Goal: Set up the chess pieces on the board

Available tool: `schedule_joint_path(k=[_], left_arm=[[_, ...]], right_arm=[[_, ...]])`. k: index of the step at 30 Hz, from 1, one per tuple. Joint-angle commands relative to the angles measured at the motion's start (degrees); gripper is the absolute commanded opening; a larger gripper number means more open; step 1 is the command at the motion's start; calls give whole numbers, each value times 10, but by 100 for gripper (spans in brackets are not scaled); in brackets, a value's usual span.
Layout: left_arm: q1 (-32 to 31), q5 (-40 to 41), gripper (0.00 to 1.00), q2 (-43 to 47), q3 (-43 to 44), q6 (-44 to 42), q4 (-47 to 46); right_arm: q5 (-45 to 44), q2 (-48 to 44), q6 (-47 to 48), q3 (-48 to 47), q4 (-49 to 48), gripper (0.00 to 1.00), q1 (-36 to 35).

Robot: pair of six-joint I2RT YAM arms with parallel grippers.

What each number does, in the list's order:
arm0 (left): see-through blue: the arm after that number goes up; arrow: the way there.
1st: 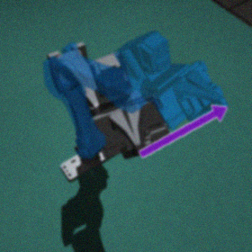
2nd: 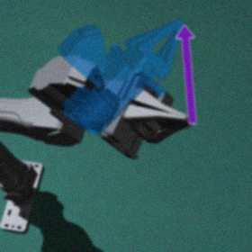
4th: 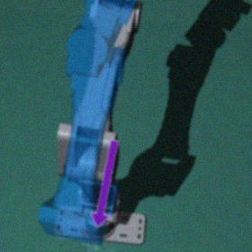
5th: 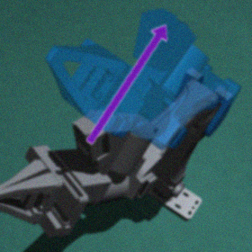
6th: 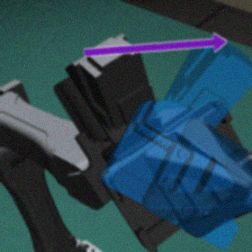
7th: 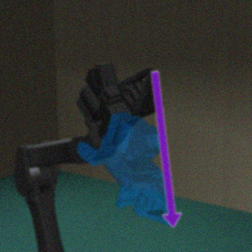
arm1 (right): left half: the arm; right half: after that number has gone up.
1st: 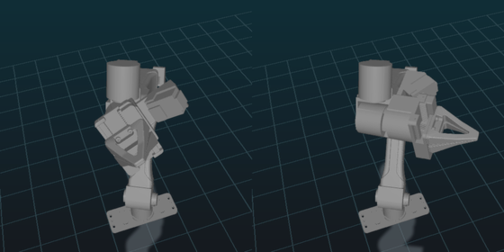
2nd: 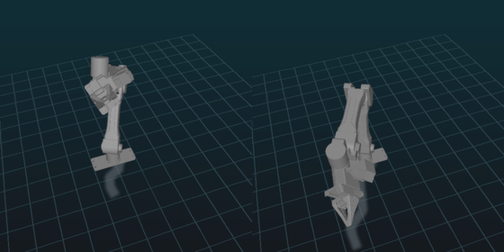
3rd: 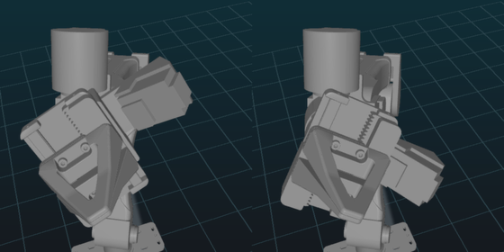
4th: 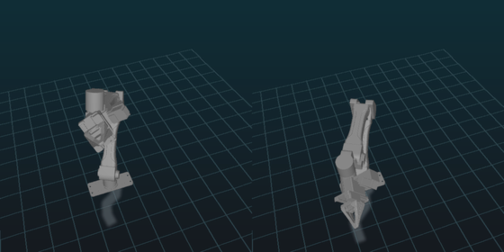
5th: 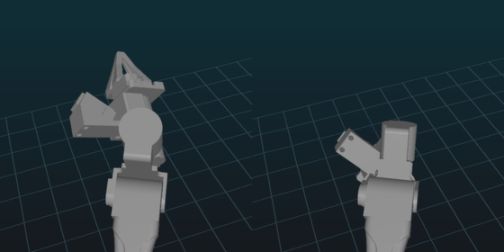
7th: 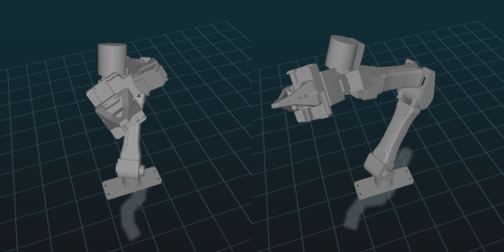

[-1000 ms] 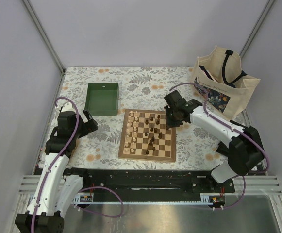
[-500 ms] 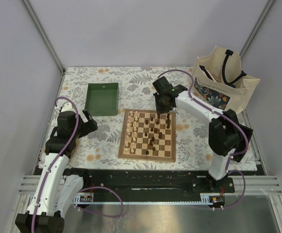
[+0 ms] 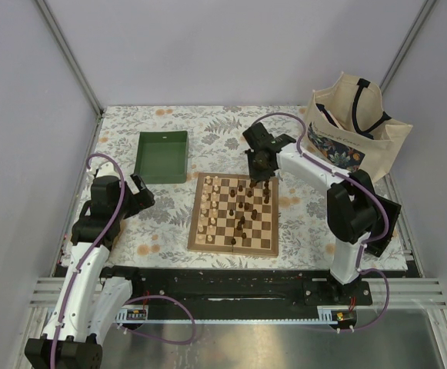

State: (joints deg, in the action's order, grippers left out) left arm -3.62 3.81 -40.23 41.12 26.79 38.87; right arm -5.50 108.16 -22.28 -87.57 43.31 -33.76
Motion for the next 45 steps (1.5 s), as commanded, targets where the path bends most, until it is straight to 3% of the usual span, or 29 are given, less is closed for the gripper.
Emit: schedule_joint_path(k=[1, 10, 16, 21, 27, 45], left_arm=[[5, -8, 99, 3, 12, -7, -29], [7, -11, 99, 1, 13, -8, -31], [8, -18, 99, 2, 12, -8, -33], [8, -14, 99, 5, 11, -8, -33], [8, -13, 99, 2, 12, -7, -30], [8, -7, 99, 2, 12, -5, -28]], right_arm=[[3, -62, 6, 17, -2, 15, 4], [-24, -311, -43, 200, -7, 14, -17], [-19, -380, -102, 307, 7, 14, -97], [-19, -366, -133, 351, -24, 13, -149], [-28, -301, -129, 332, -36, 14, -203], [-6, -244, -132, 336, -71, 15, -226]])
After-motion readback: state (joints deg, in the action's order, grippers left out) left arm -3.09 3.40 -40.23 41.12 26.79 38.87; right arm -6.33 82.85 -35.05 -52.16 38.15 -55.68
